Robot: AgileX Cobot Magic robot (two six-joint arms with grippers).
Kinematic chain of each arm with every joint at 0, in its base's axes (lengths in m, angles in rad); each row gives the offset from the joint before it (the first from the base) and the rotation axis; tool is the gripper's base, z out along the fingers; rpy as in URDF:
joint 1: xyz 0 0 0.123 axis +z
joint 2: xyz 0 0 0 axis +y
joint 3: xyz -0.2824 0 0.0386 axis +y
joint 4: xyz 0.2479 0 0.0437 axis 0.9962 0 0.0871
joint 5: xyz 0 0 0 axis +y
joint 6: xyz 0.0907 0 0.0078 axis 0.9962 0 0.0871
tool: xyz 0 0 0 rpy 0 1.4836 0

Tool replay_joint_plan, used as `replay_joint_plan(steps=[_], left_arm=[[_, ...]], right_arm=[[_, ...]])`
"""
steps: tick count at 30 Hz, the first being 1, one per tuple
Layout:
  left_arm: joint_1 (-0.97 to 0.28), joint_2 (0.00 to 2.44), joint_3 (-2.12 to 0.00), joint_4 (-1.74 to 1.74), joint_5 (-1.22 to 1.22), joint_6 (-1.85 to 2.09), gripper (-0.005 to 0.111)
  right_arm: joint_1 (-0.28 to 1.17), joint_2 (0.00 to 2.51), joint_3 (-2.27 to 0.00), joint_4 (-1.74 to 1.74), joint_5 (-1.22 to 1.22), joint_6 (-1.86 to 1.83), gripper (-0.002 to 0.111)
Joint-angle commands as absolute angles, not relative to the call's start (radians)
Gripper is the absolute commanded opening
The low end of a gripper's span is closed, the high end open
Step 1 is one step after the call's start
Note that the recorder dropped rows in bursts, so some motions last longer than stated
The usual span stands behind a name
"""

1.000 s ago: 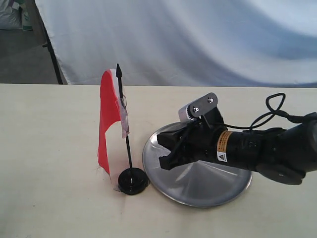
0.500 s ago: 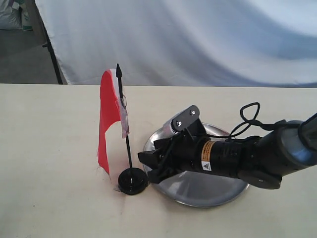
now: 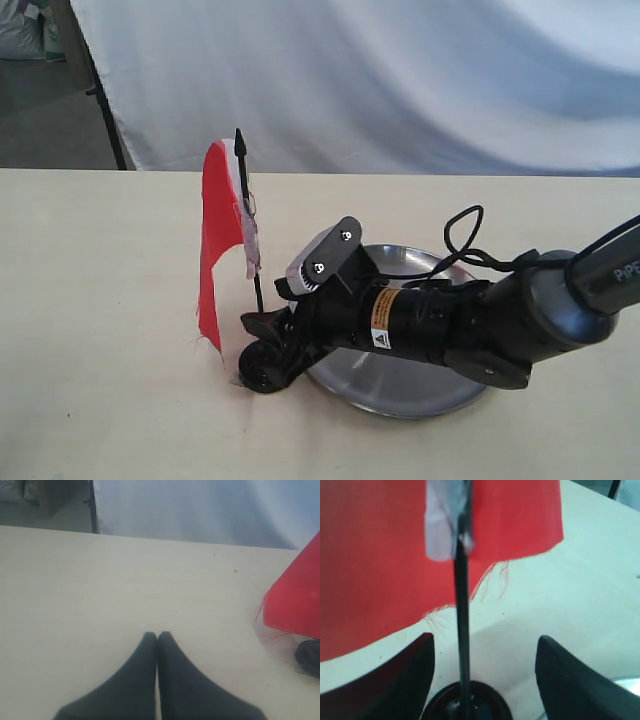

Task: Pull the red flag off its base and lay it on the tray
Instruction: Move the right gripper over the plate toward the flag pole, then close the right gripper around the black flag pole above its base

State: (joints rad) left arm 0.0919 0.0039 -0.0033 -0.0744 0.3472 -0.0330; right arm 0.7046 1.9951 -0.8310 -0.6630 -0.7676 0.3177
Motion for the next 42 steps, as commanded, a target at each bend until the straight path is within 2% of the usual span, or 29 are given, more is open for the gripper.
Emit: replay_joint_plan(steps=[1, 3, 8, 25, 42], left_arm=[[0.095, 0.000, 0.000, -0.082, 0.345, -0.030, 0.000], [0.095, 0.000, 0.000, -0.082, 0.345, -0.030, 0.000], [0.095, 0.000, 0.000, -0.082, 0.345, -0.030, 0.000], [0.095, 0.000, 0.000, -0.082, 0.345, -0.030, 0.000], [0.095, 0.000, 0.000, -0.082, 0.345, -0.030, 0.000]], right_arm=[[0.703, 2.015, -0.868, -0.655, -0.765, 0.346, 0.040], [0.703, 2.033, -0.872, -0.655, -0.759, 0.351, 0.024], [0.703, 2.062, -0.872, -0.655, -0.761, 0.351, 0.000], [0.703, 2.066, -0.872, -0.814, -0.845, 0.376, 0.000], [0.703, 2.066, -0.872, -0.803, -0.885, 0.378, 0.000]])
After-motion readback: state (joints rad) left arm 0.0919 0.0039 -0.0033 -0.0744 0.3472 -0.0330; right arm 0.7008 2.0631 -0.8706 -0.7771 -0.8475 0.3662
